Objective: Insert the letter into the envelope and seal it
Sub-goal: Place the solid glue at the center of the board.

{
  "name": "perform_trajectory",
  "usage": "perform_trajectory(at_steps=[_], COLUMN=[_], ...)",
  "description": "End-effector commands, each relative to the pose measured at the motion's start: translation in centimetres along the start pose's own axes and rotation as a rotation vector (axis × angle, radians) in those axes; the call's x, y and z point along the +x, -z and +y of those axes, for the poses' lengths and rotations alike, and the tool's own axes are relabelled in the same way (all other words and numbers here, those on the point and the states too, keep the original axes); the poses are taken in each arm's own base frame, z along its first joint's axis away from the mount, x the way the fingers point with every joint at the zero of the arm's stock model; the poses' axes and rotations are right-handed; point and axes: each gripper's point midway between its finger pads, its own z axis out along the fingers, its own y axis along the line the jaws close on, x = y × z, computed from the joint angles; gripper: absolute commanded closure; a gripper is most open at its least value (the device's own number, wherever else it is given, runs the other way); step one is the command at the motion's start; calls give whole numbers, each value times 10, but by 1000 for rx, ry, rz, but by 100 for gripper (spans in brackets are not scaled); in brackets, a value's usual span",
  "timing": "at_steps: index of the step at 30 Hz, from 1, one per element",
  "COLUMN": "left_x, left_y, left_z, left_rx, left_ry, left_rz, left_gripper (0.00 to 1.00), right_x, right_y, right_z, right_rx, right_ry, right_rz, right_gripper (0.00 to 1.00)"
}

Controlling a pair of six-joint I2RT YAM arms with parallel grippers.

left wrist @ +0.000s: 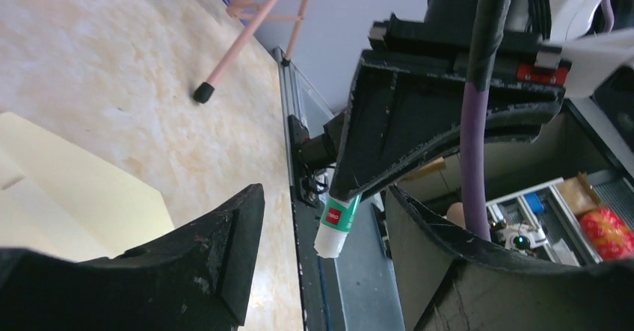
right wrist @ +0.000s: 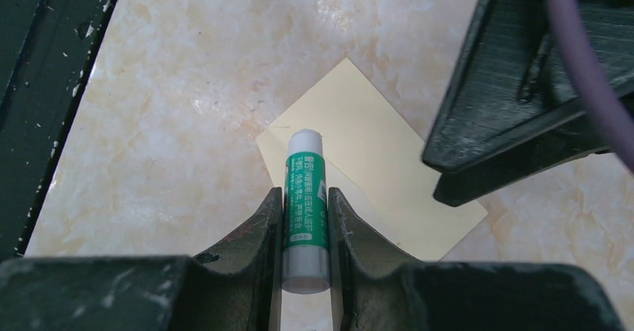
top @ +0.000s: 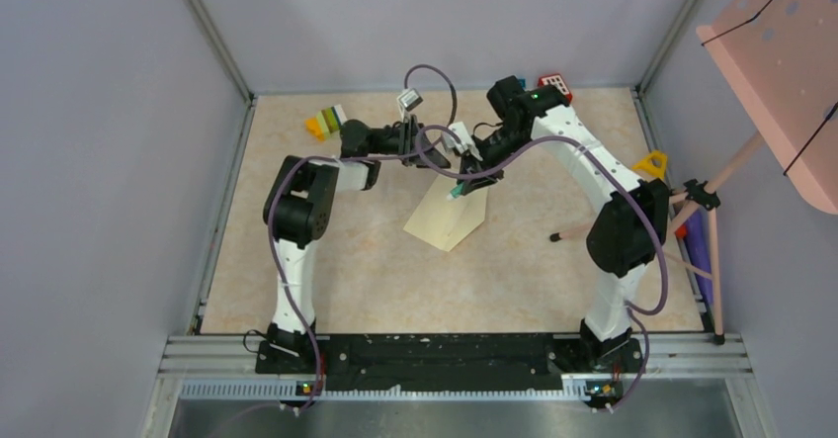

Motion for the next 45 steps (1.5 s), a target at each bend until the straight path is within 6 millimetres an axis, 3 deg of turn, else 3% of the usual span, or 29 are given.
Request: perform_trajectory(at_steps=[1, 12, 25, 30, 36, 41, 42, 45], left_x=[22, 44, 53, 54, 57, 54, 52, 40], left_y=[-10, -29, -35, -37, -39, -39, -38, -34], left_z=[-22, -30, -28, -26, -28, -28, -28, -24], left_rx=[56, 88, 98, 99, 104, 103, 101, 91], left_ry=[-149, -163, -160, -152, -155, -153, -145, -128], left_rz=[99, 209, 252, 259, 270, 259, 251, 200], left_gripper=[34, 38, 43, 56, 64, 82, 87, 90], right_x=[-17, -7, -10, -11, -13, -12, -12, -12], right_y=[16, 17, 19, 18, 18, 19, 20, 24], right_z=[-6, -19, -24, -27, -32, -35, -35, -36], right_rx=[29, 44, 31, 29, 30, 39, 45, 65], right_ry=[24, 6, -7, -8, -7, -13, -17, -22], right_rz=[-108, -132, -183, -187, -198, -190, -183, -169], right_gripper=[100, 100, 100, 100, 100, 100, 97, 81])
